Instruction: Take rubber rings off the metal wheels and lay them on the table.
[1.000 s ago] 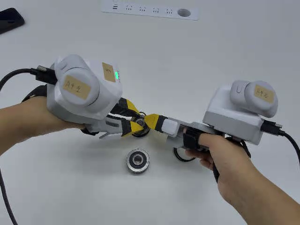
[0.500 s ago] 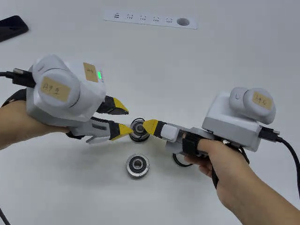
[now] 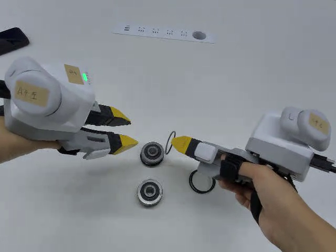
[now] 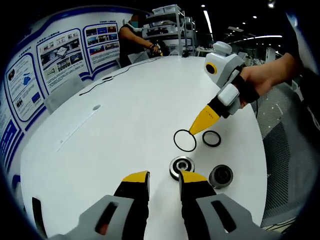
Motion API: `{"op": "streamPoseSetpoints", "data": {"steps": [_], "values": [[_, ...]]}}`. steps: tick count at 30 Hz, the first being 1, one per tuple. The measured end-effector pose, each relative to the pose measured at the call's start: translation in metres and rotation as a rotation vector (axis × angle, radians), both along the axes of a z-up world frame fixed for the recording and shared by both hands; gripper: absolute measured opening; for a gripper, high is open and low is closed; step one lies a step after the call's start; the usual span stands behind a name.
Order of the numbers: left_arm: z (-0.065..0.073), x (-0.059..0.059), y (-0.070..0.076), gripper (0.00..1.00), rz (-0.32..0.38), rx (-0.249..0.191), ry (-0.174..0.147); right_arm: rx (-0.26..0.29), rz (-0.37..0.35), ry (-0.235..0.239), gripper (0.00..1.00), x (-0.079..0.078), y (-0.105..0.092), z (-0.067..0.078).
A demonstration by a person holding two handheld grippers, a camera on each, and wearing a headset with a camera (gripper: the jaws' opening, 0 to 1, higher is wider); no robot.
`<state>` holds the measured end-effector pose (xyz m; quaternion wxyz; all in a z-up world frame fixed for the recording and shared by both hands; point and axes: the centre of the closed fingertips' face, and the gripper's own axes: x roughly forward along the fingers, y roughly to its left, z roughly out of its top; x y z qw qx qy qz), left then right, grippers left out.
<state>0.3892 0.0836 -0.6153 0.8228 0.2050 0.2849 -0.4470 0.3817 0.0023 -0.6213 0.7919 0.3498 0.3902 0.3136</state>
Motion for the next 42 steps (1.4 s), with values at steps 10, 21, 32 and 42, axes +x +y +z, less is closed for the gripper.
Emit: {"op": "streamPoseSetpoints", "data": {"steps": [10, 21, 32, 42], "values": [[0.0, -0.004, -0.005, 0.24, -0.011, -0.003, -0.001, -0.033, -0.071, 0.073, 0.02, -0.025, -0.038, -0.024], [-0.003, -0.008, -0.006, 0.23, -0.026, 0.007, 0.007, -0.069, -0.125, 0.148, 0.02, -0.04, -0.057, -0.038], [-0.002, -0.01, -0.014, 0.23, -0.042, 0.001, 0.006, -0.142, -0.127, 0.192, 0.06, -0.046, -0.064, -0.045], [-0.004, -0.01, -0.021, 0.23, -0.062, 0.005, 0.007, -0.151, -0.17, 0.158, 0.1, -0.043, -0.075, -0.037]]}}
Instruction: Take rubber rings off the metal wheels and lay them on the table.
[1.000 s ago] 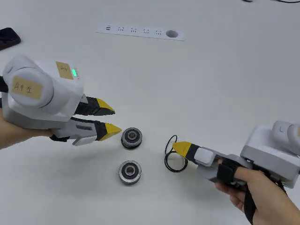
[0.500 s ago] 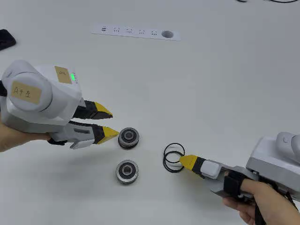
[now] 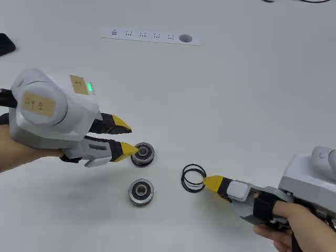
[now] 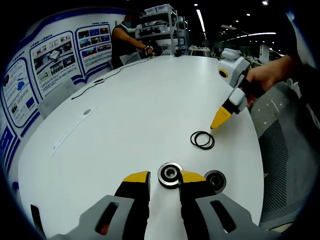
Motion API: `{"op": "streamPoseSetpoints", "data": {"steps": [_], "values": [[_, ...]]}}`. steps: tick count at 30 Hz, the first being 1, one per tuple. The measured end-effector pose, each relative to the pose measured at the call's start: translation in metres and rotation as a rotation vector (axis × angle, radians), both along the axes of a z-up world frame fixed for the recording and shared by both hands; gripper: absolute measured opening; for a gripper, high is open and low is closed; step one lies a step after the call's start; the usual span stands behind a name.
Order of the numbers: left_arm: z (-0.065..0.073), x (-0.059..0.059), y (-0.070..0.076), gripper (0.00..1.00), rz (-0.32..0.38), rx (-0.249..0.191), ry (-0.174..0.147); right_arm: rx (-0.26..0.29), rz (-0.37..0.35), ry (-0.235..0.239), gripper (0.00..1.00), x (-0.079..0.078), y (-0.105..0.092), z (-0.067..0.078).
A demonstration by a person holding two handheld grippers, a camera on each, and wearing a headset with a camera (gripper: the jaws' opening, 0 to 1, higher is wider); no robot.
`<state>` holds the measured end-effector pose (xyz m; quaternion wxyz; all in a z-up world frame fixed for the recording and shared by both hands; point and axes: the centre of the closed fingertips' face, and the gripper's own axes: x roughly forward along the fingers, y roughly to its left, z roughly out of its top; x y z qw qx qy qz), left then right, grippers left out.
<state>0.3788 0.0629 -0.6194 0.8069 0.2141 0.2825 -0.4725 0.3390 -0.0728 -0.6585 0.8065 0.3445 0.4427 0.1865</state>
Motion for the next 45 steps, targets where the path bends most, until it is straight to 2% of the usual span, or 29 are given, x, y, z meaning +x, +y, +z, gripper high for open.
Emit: {"op": "streamPoseSetpoints", "data": {"steps": [1, 4, 8, 19, 28, 36, 45], "values": [[0.0, 0.0, 0.0, 0.23, -0.001, 0.002, 0.0, 0.006, -0.001, -0.037, 0.11, 0.005, 0.0, 0.004], [-0.003, 0.001, -0.001, 0.23, -0.003, 0.007, 0.003, 0.051, -0.032, -0.099, 0.11, 0.015, 0.001, 0.018], [-0.009, 0.001, -0.005, 0.22, -0.016, 0.015, 0.012, 0.085, -0.023, -0.158, 0.16, 0.023, 0.009, 0.033], [-0.02, 0.002, -0.015, 0.17, -0.05, 0.022, 0.045, 0.138, 0.009, -0.156, 0.16, 0.021, 0.031, 0.039], [-0.028, 0.003, -0.018, 0.17, -0.07, 0.031, 0.065, 0.139, 0.02, -0.132, 0.15, 0.021, 0.03, 0.033], [-0.033, 0.002, -0.019, 0.16, -0.075, 0.037, 0.077, 0.15, 0.024, -0.136, 0.15, 0.023, 0.033, 0.035], [-0.033, 0.001, -0.018, 0.15, -0.058, 0.017, 0.088, 0.165, 0.031, -0.14, 0.15, 0.025, 0.038, 0.037]]}}
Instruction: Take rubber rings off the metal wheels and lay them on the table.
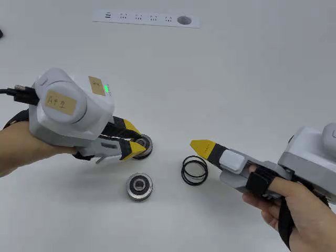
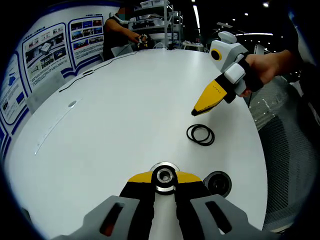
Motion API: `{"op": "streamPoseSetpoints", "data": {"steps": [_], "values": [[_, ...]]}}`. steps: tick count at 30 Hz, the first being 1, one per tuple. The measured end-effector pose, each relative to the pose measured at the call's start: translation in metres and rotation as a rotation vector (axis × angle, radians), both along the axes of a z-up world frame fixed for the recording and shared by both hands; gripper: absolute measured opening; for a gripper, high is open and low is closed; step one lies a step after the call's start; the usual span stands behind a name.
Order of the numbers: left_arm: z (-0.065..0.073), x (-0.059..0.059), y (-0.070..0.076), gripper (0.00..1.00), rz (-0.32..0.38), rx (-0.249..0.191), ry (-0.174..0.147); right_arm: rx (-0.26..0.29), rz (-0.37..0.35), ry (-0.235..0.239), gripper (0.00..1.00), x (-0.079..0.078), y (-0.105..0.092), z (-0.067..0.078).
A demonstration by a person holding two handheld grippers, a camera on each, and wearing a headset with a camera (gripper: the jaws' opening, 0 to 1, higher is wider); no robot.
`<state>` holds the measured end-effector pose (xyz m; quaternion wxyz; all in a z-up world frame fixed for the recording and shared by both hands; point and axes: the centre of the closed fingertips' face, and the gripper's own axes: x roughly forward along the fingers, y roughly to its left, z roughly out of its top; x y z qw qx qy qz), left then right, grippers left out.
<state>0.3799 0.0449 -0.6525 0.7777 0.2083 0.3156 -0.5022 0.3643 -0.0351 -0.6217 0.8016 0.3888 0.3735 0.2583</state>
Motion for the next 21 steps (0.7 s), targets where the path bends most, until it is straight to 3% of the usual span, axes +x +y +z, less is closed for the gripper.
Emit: {"op": "streamPoseSetpoints", "data": {"steps": [6, 8, 13, 21], "values": [[0.0, 0.0, 0.0, 0.15, -0.006, -0.002, 0.0, 0.019, 0.004, 0.001, 0.15, 0.002, 0.004, 0.001], [-0.001, -0.002, 0.001, 0.14, 0.002, -0.002, 0.026, 0.023, 0.008, -0.002, 0.15, 0.005, 0.006, 0.0], [0.0, -0.003, 0.0, 0.14, -0.028, 0.011, 0.002, 0.036, 0.019, -0.002, 0.15, 0.01, 0.015, 0.0], [0.0, -0.001, 0.0, 0.13, -0.045, 0.026, 0.001, 0.063, 0.082, -0.005, 0.16, 0.012, 0.035, -0.003]]}}
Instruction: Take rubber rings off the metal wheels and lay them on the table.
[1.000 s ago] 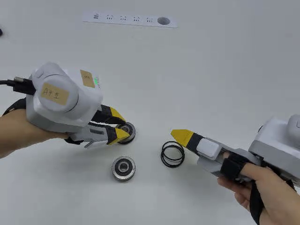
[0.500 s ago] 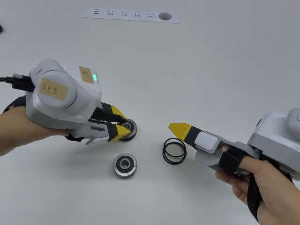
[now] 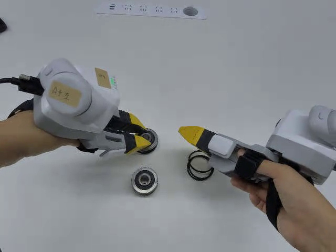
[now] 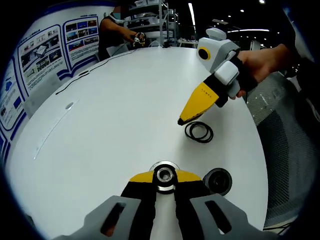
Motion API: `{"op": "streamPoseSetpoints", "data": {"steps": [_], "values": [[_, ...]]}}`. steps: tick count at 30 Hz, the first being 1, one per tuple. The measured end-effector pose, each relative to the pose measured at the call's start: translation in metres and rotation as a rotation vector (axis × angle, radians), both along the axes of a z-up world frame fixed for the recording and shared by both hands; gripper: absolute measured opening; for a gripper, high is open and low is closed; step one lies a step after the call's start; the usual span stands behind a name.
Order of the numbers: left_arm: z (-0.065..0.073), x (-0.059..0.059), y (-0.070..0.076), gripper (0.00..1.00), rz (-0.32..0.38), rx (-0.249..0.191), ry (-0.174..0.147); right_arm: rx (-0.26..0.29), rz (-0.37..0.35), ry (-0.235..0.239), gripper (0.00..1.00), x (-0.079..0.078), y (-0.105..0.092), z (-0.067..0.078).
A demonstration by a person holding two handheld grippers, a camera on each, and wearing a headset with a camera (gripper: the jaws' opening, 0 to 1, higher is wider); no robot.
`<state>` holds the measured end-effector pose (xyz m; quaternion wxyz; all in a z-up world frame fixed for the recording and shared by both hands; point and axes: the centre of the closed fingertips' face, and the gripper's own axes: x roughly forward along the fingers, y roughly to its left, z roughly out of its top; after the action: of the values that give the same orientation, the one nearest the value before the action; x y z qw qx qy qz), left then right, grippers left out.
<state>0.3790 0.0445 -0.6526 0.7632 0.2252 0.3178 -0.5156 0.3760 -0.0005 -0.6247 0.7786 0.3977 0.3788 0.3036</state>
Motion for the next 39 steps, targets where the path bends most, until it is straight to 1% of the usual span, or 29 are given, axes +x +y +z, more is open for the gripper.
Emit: {"op": "streamPoseSetpoints", "data": {"steps": [6, 12, 15, 18, 22, 28, 35, 36, 37, 39], "values": [[-0.001, 0.002, 0.0, 0.12, 0.015, -0.021, 0.011, -0.013, 0.063, -0.016, 0.25, -0.002, 0.014, -0.008], [-0.001, 0.002, 0.0, 0.12, 0.006, -0.034, 0.007, -0.005, 0.101, -0.006, 0.31, 0.0, 0.027, -0.018], [-0.001, 0.003, 0.001, 0.12, 0.001, -0.041, 0.008, -0.004, 0.119, -0.002, 0.33, 0.001, 0.033, -0.023], [-0.001, 0.003, 0.0, 0.12, -0.008, -0.043, 0.009, 0.001, 0.127, 0.004, 0.34, 0.004, 0.036, -0.027], [-0.001, 0.003, 0.001, 0.12, -0.018, -0.046, 0.01, -0.001, 0.143, 0.015, 0.33, 0.003, 0.039, -0.033], [-0.001, 0.003, 0.001, 0.12, -0.022, -0.047, 0.007, 0.006, 0.155, 0.015, 0.33, 0.003, 0.043, -0.032], [-0.002, 0.003, 0.001, 0.12, -0.024, -0.044, 0.005, -0.006, 0.17, 0.003, 0.33, 0.001, 0.043, -0.031], [-0.002, 0.003, 0.0, 0.12, -0.024, -0.043, 0.004, 0.0, 0.183, -0.002, 0.32, -0.001, 0.044, -0.029], [-0.002, 0.002, 0.0, 0.12, -0.024, -0.042, 0.003, 0.01, 0.19, 0.003, 0.31, -0.003, 0.046, -0.027], [-0.002, 0.002, 0.0, 0.12, -0.025, -0.04, 0.003, 0.003, 0.189, -0.008, 0.31, -0.003, 0.045, -0.026]]}}
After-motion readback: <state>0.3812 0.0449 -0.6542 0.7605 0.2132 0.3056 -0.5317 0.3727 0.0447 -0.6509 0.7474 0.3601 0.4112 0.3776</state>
